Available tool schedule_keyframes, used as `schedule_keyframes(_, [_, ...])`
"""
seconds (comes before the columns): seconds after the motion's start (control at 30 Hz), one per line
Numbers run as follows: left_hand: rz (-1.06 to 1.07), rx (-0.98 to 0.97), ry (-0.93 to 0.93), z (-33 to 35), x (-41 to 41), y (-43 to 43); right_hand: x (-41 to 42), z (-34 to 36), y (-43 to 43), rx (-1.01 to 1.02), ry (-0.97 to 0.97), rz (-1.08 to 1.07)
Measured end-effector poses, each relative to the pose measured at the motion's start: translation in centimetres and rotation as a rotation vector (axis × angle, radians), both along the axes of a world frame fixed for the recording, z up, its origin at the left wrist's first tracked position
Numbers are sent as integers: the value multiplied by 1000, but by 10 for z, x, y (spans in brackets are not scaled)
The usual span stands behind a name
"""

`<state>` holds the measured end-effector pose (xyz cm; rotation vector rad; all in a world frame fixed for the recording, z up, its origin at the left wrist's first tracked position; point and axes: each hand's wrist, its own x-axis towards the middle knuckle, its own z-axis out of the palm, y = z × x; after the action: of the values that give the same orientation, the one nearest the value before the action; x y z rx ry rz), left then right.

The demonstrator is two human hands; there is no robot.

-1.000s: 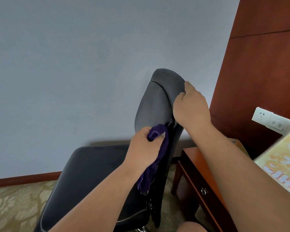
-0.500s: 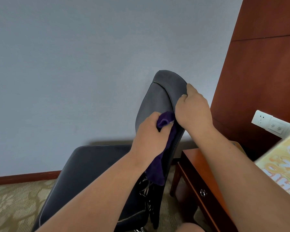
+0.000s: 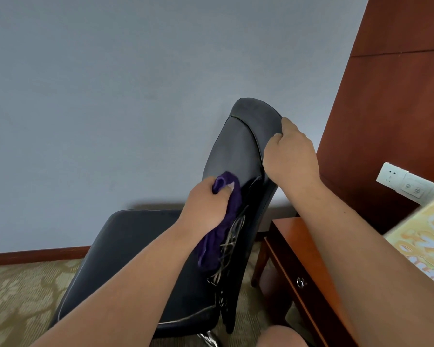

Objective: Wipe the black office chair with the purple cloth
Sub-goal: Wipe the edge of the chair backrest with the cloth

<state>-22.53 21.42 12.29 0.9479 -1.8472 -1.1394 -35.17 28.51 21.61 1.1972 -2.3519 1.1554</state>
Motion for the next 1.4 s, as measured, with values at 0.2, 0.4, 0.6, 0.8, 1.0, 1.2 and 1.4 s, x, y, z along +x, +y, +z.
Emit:
schedule_keyframes(0.2, [-30, -395, 47, 23, -16, 32, 1, 1, 5, -6, -55, 75])
schedule_keyframes(0.4, [-35, -531, -252, -30, -2, 13, -2, 0, 3, -13, -66, 74])
schedule_keyframes(0.6, [-29, -528, -367, -66, 16, 8, -4, 1, 3, -13, -29, 66])
schedule_keyframes(0.8, [2, -367, -318, -69, 19, 13, -4, 1, 4, -6, -22, 58])
schedule_keyframes(1.0, [14, -401, -202, -22, 0, 26, -5, -1, 1, -27, -37, 55])
schedule_keyframes(1.2, [61, -523, -280, -20, -8, 28, -8, -1, 2, -39, -51, 67])
schedule_keyframes(1.4, [94, -477, -394, -51, 8, 26, -8, -1, 2, 10, 2, 58])
